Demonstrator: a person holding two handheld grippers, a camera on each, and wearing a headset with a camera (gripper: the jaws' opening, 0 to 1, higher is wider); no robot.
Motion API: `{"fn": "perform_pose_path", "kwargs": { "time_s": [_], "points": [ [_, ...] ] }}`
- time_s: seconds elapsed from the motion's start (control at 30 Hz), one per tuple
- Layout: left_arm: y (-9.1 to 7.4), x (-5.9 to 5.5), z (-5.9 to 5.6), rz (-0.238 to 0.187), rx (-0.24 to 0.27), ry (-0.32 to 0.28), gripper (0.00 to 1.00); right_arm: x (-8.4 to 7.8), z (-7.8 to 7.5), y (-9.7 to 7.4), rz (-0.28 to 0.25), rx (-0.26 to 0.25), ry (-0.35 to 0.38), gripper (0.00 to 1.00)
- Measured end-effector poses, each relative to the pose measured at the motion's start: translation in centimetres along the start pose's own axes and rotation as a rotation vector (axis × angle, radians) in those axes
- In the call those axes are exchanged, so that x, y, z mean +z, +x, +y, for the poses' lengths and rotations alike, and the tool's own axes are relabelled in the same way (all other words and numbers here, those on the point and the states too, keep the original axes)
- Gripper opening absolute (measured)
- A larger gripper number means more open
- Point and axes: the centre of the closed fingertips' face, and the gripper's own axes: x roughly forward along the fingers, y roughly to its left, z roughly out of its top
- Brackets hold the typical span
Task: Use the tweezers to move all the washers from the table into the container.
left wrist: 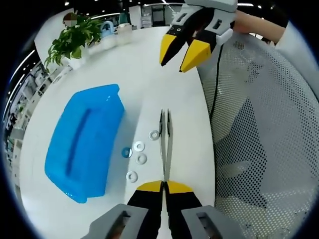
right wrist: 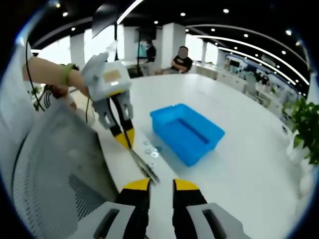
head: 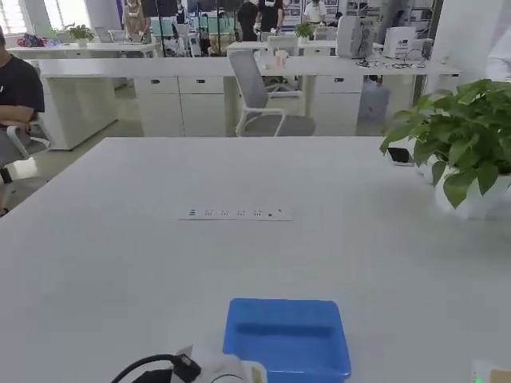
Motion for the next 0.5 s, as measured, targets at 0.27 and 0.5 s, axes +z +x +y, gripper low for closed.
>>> {"fn": "perform_pose_path", "kwargs": {
  "time_s": [0.27,0.5],
  "points": [
    [-1.9,1.0,-0.4,-0.027,0.029,0.005,0.00,0.0,0.2,0.1,0.004,0.005,-0.006,0.11],
    [-4.8,2.6,-0.6,-0.092,0.073,0.016,0.00,0.0,0.3,0.1,0.009,0.010,-0.020,0.11]
  ]
}}
